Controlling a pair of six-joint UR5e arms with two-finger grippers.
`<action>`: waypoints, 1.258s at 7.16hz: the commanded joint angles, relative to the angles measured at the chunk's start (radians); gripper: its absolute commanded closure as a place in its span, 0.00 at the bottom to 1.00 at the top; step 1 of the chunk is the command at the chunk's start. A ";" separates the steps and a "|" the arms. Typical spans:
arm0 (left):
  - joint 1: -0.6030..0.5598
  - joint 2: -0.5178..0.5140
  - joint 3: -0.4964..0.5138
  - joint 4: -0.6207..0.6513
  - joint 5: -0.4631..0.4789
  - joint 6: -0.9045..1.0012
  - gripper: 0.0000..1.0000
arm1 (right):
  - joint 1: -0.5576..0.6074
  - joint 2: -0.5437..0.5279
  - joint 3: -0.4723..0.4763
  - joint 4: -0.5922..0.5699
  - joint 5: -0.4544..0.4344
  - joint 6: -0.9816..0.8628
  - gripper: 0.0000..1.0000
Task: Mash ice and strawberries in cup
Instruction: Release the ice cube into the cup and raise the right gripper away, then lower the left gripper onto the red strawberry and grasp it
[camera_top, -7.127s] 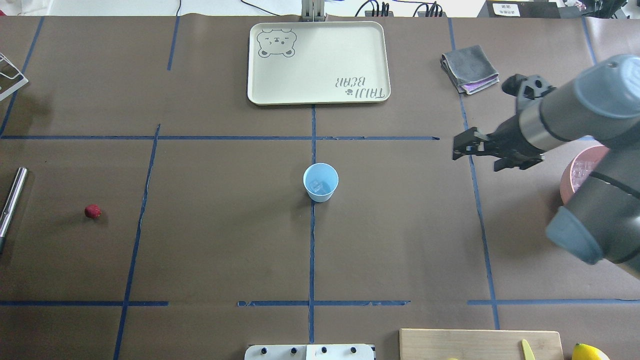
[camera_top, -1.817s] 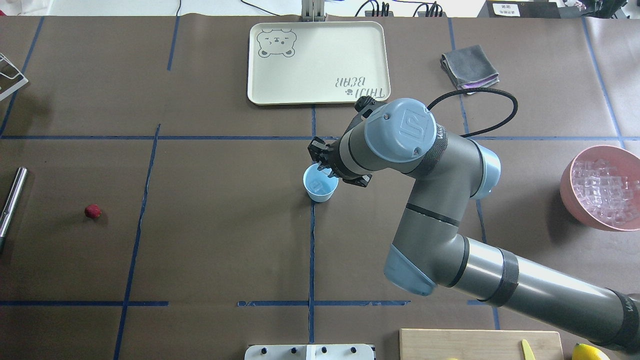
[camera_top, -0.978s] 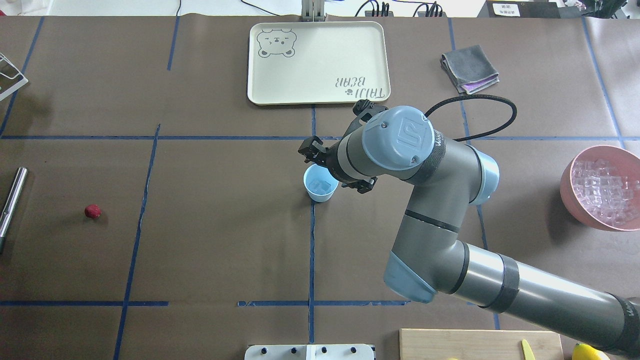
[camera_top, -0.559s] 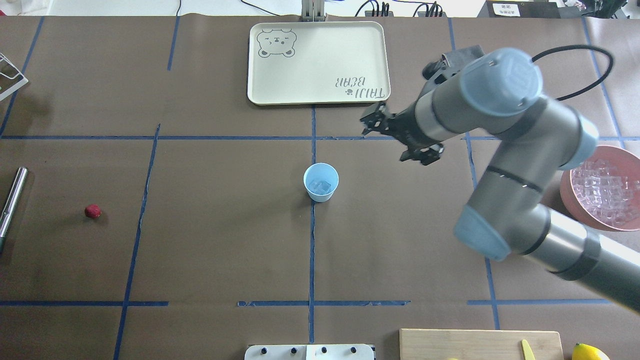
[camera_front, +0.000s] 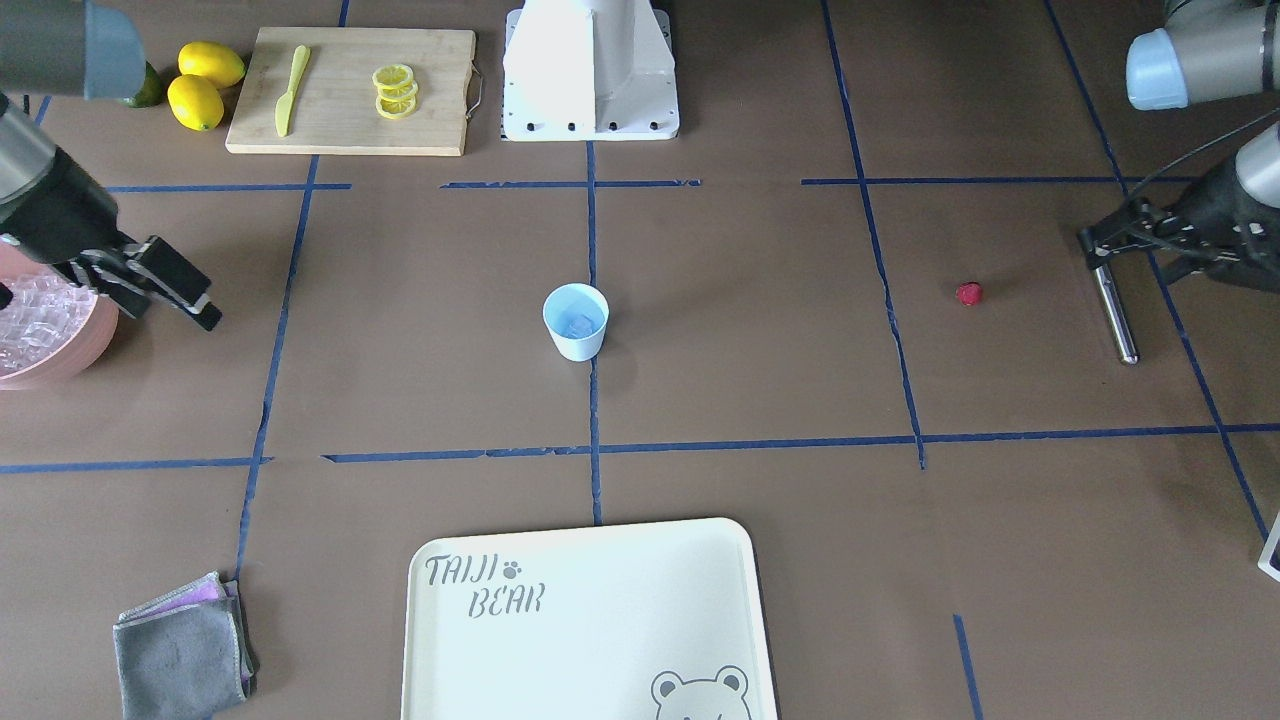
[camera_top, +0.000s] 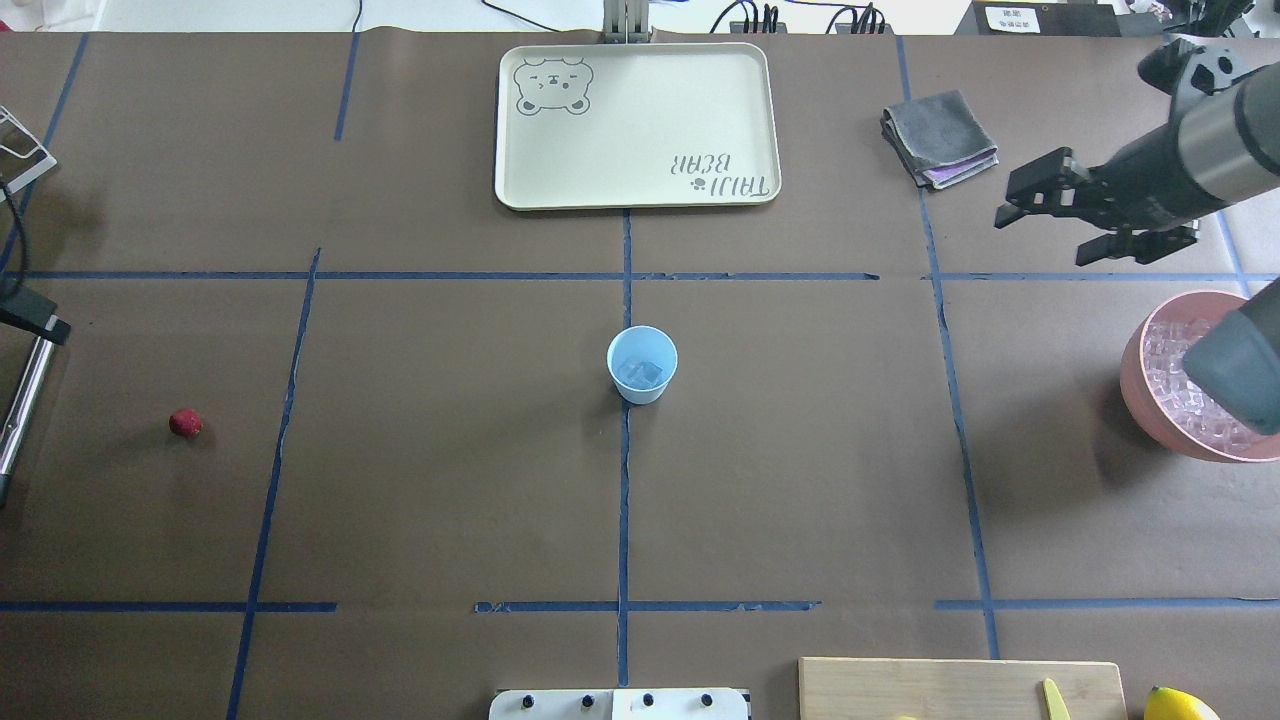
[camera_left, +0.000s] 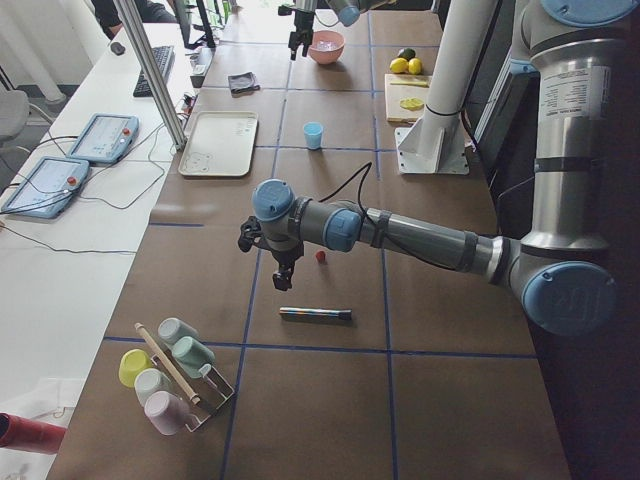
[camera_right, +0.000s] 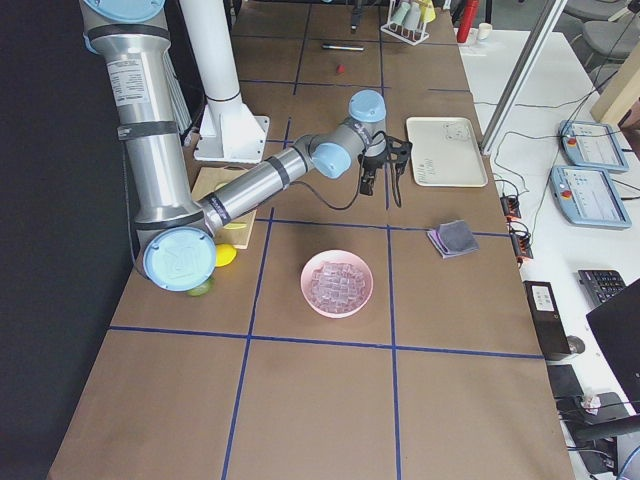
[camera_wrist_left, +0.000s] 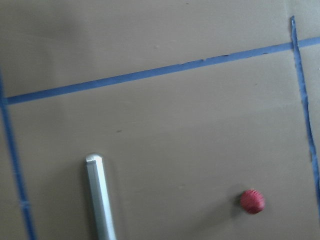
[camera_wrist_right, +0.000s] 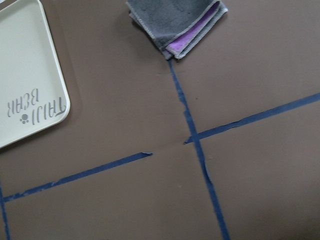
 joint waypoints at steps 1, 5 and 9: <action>0.166 -0.022 0.021 -0.088 0.114 -0.229 0.00 | 0.093 -0.117 0.019 0.000 0.048 -0.205 0.00; 0.257 -0.025 0.115 -0.258 0.123 -0.345 0.00 | 0.095 -0.128 0.018 0.001 0.056 -0.210 0.00; 0.277 -0.027 0.130 -0.258 0.124 -0.345 0.00 | 0.093 -0.126 0.015 0.001 0.056 -0.213 0.00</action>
